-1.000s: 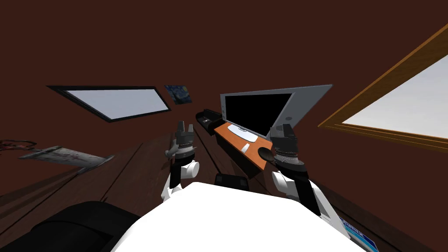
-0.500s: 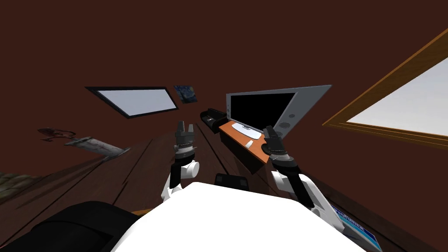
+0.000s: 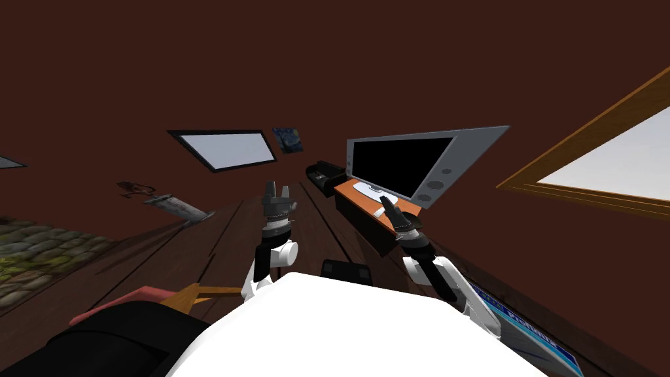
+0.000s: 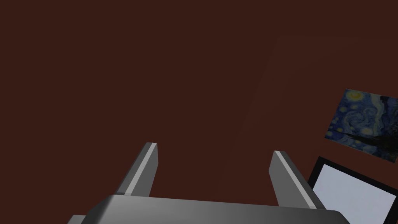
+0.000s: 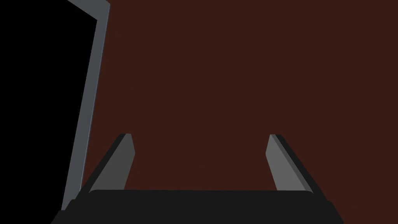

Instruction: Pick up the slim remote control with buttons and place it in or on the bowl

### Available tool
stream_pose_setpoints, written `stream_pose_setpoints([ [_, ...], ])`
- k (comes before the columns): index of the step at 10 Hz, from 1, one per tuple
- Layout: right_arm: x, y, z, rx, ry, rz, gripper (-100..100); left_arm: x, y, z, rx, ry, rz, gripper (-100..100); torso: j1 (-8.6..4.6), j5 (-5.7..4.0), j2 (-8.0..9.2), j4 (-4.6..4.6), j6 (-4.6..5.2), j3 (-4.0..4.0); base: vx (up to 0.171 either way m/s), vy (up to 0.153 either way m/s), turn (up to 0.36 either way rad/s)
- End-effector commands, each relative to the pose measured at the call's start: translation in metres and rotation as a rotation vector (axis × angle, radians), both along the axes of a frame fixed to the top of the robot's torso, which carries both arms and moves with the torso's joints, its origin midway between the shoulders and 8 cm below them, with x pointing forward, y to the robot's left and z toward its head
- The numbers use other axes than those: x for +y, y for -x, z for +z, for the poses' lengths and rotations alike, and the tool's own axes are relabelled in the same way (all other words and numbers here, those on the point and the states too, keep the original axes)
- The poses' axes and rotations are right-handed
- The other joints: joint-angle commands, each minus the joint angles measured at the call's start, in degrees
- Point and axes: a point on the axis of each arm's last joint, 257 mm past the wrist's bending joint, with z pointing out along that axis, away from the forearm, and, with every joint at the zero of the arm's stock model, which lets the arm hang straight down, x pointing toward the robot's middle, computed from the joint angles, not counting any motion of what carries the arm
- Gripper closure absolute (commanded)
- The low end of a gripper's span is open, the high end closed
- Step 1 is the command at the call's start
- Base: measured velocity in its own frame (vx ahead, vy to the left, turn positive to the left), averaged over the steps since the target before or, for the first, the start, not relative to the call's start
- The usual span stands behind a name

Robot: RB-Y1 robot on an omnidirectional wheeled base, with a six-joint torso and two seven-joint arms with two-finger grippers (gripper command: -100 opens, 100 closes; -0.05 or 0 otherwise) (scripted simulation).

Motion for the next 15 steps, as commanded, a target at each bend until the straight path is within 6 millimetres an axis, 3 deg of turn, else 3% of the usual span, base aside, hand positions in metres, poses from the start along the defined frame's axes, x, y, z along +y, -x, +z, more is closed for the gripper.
stream_pose_setpoints([
  [1,0.011,-0.006,-0.021,0.027,0.096,0.001,-100,0.0,0.0,0.0,0.0,0.0,0.0,0,0.0,0.0,0.0,0.0,0.0,0.0,-0.13,0.142,0.118],
  [2,0.012,-0.006,-0.023,0.026,0.111,-0.002,-100,0.0,0.0,0.0,0.0,0.0,0.0,0,0.14,0.02,-0.06,-0.02,-0.03,-0.04,-0.084,0.101,0.057],
  [3,0.021,-0.01,-0.043,0.049,0.188,0.005,-100,0.0,0.0,0.0,0.0,0.0,0.0,0,0.02,0.01,-0.2,-0.04,0.0,-0.11,-0.077,0.094,0.173],
  [4,0.022,-0.01,-0.044,0.047,0.203,0.003,-100,0.0,0.0,0.0,0.0,0.0,0.0,0,0.0,-0.01,-0.26,-0.06,-0.04,-0.16,-0.061,0.064,0.062],
  [5,0.03,-0.012,-0.067,0.071,0.285,0.012,-100,0.0,0.0,0.0,0.0,0.0,0.0,0,-0.14,-0.02,-0.32,-0.07,0.01,-0.19,-0.07,0.07,0.105],
  [6,0.031,-0.012,-0.069,0.068,0.301,0.01,-100,0.0,0.0,0.0,0.0,0.0,0.0,0,-0.13,-0.03,-0.31,-0.08,-0.02,-0.19,-0.054,0.066,0.087],
  [7,0.039,-0.013,-0.094,0.093,0.389,0.021,-100,0.0,0.0,0.0,0.0,0.0,0.0,0,-0.15,-0.03,-0.37,-0.08,0.0,-0.21,-0.048,0.088,0.162],
  [8,0.039,-0.013,-0.095,0.09,0.403,0.02,-100,0.0,0.0,0.0,0.0,0.0,0.0,0,-0.09,-0.03,-0.38,-0.09,-0.01,-0.23,-0.043,0.069,0.066],
  [9,0.045,-0.013,-0.123,0.114,0.494,0.034,-100,0.0,0.0,0.0,0.0,0.0,0.0,0,-0.15,-0.03,-0.41,-0.09,0.01,-0.24,-0.044,0.075,0.14],
  [10,0.046,-0.013,-0.124,0.111,0.51,0.033,-100,0.0,0.0,0.0,0.0,0.0,0.0,0,-0.14,-0.03,-0.4,-0.1,-0.01,-0.24,-0.026,0.055,0.084],
  [11,0.049,-0.01,-0.154,0.135,0.604,0.051,-100,0.0,0.0,0.0,0.0,0.0,0.0,0,-0.21,-0.04,-0.45,-0.1,0.01,-0.26,-0.016,0.061,0.162],
  [12,0.05,-0.01,-0.155,0.13,0.621,0.049,-100,0.0,0.0,0.0,0.0,0.0,0.0,0,-0.2,-0.04,-0.49,-0.11,-0.01,-0.28,-0.011,0.048,0.075],
  [13,0.05,-0.006,-0.186,0.154,0.717,0.07,-100,0.0,0.0,0.0,0.0,0.0,0.0,0,-0.24,-0.05,-0.52,-0.12,0.01,-0.3,-0.001,0.05,0.169],
  [14,0.051,-0.005,-0.188,0.148,0.737,0.069,-100,0.0,0.0,0.0,0.0,0.0,0.0,0,-0.24,-0.05,-0.56,-0.13,-0.01,-0.32,0.009,0.04,0.076],
  [15,0.048,0.001,-0.219,0.171,0.834,0.094,-100,0.0,0.0,0.0,0.0,0.0,0.0,0,-0.29,-0.06,-0.59,-0.13,0.02,-0.34,0.02,0.044,0.142],
])
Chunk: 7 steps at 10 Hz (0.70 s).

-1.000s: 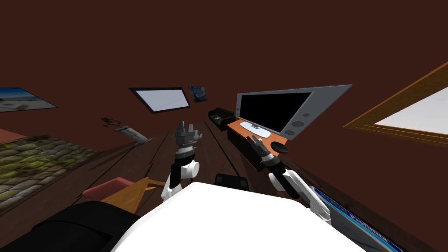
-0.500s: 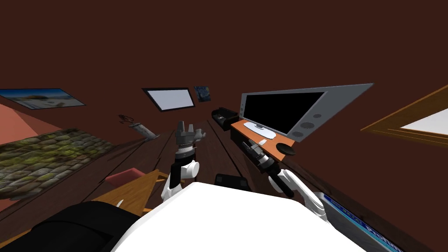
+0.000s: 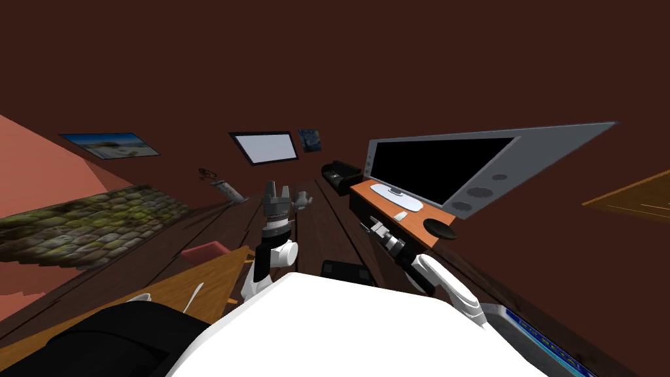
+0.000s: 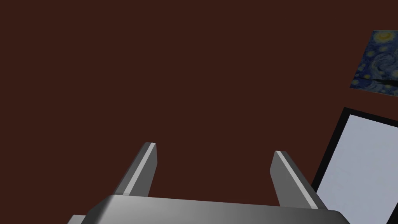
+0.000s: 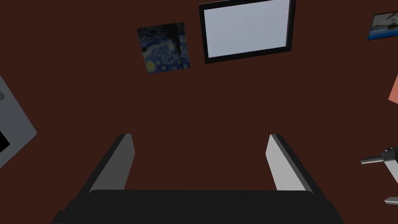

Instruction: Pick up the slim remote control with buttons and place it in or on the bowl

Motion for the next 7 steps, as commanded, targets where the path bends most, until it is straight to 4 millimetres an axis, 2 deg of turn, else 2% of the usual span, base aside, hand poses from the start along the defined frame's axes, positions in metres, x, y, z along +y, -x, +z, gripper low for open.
stream_pose_setpoints([
  [1,0.004,0.007,-0.017,0.004,0.073,0.016,-100,0.0,0.0,0.0,0.0,0.0,0.0,0,0.0,0.0,0.0,0.0,0.0,0.0,0.02,0.03,0.075],
  [2,-0.001,0.015,-0.048,0.032,0.166,0.04,-100,0.0,0.0,0.0,0.0,0.0,0.0,0,-0.03,0.0,0.0,0.0,0.03,0.0,0.033,0.03,0.175],
  [3,-0.002,0.016,-0.051,0.025,0.191,0.046,-100,0.0,0.0,0.0,0.0,0.0,0.0,0,-0.04,-0.01,-0.03,-0.01,0.0,-0.02,0.032,0.02,0.091],
  [4,-0.01,0.027,-0.083,0.051,0.292,0.076,-100,0.0,0.0,0.0,0.0,0.0,0.0,0,-0.08,-0.01,-0.03,-0.01,0.04,-0.02,0.047,0.017,0.127],
  [5,-0.011,0.028,-0.085,0.045,0.31,0.081,-100,0.0,0.0,0.0,0.0,0.0,0.0,0,-0.1,-0.02,-0.09,-0.02,0.02,-0.05,0.045,0.011,0.082],
  [6,-0.021,0.04,-0.116,0.071,0.408,0.113,-100,0.0,0.0,0.0,0.0,0.0,0.0,0,-0.11,-0.02,-0.09,-0.02,0.04,-0.05,0.061,0.0,0.166],
  [7,-0.023,0.041,-0.118,0.066,0.429,0.12,-100,0.0,0.0,0.0,0.0,0.0,0.0,0,-0.16,-0.03,-0.14,-0.03,0.01,-0.08,0.055,-0.003,0.103],
])
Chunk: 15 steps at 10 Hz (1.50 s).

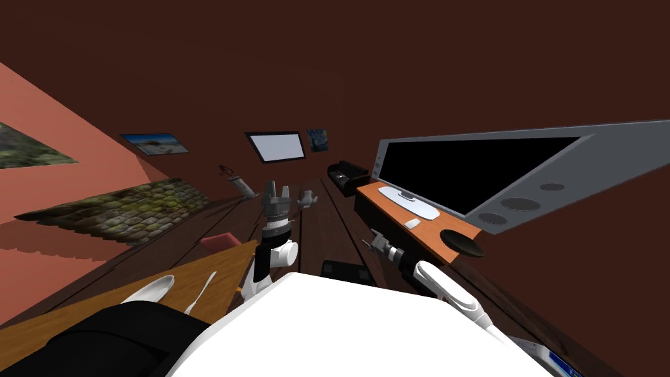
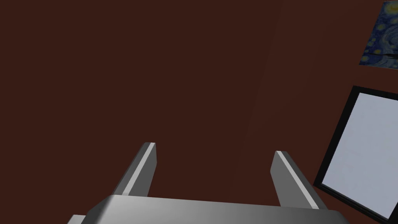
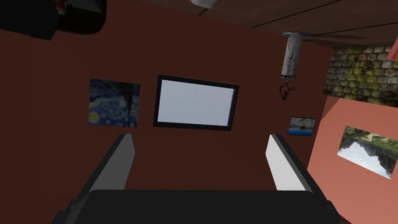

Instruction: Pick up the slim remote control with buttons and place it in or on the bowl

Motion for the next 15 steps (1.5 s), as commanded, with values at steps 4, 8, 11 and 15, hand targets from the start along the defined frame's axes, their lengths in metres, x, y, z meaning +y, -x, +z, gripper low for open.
stream_pose_setpoints([
  [4,-0.037,0.036,-0.065,0.045,0.253,0.095,-100,0.0,0.0,0.0,0.0,0.0,0.0,0,-0.09,-0.01,-0.14,-0.03,-0.01,-0.07,0.084,-0.016,0.116],
  [8,-0.081,0.074,-0.115,0.091,0.464,0.193,-100,0.0,0.0,0.0,0.0,0.0,0.0,0,-0.18,-0.03,-0.21,-0.04,-0.01,-0.11,0.102,-0.042,0.114],
  [11,-0.106,0.093,-0.135,0.116,0.561,0.244,-100,0.0,0.0,0.0,0.0,0.0,0.0,0,-0.22,-0.06,-0.21,-0.05,0.01,-0.13,0.092,-0.056,0.067],
  [15,-0.159,0.135,-0.168,0.17,0.734,0.347,-100,0.0,0.0,0.0,0.0,0.0,0.0,0,-0.31,-0.06,-0.34,-0.06,0.0,-0.19,0.121,-0.077,0.101],
])
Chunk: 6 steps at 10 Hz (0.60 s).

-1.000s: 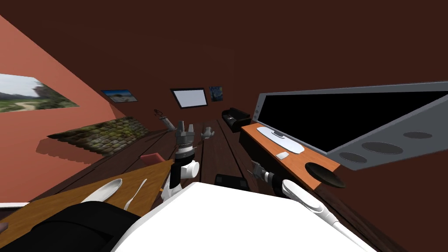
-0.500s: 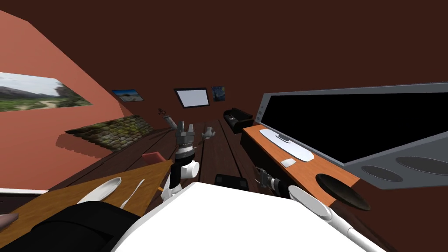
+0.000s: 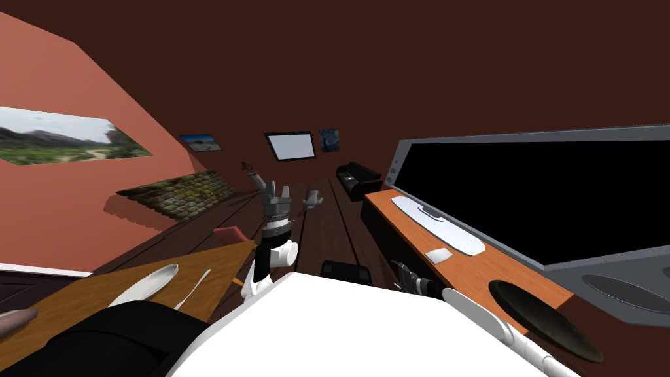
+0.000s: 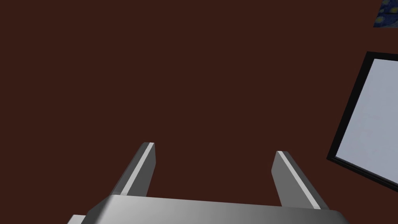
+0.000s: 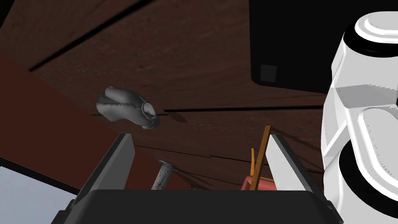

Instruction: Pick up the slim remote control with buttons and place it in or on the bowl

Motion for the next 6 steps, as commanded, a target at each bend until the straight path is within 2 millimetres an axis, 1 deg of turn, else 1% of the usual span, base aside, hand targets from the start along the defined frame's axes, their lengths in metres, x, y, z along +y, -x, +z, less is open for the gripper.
stream_pose_setpoints([
  [1,-0.026,0.023,-0.016,0.035,0.084,0.062,-100,0.0,0.0,0.0,0.0,0.0,0.0,0,0.0,0.0,0.0,0.0,0.0,0.0,0.136,-0.097,0.115],
  [2,-0.03,0.025,-0.017,0.04,0.091,0.058,-100,0.0,0.0,0.0,0.0,0.0,0.0,0,-0.01,0.0,-0.01,0.0,-0.02,0.0,0.107,-0.101,0.056],
  [3,-0.054,0.045,-0.026,0.073,0.158,0.102,-100,0.0,0.0,0.0,0.0,0.0,0.0,0,0.0,0.0,0.09,0.02,0.0,0.05,0.138,-0.154,0.111],
  [4,-0.055,0.046,-0.027,0.074,0.161,0.101,-100,0.0,0.0,0.0,0.0,0.0,0.0,0,-0.18,-0.02,0.02,0.01,-0.01,0.02,0.124,-0.119,0.061],
  [5,-0.075,0.065,-0.033,0.104,0.216,0.145,-100,0.0,0.0,0.0,0.0,0.0,0.0,0,-0.07,-0.03,0.04,0.01,-0.01,0.02,0.16,-0.132,0.105],
  [6,-0.104,0.082,-0.038,0.136,0.28,0.173,-100,0.0,0.0,0.0,0.0,0.0,0.0,0,-0.12,-0.02,-0.07,0.0,-0.02,-0.03,0.216,-0.2,0.145],
])
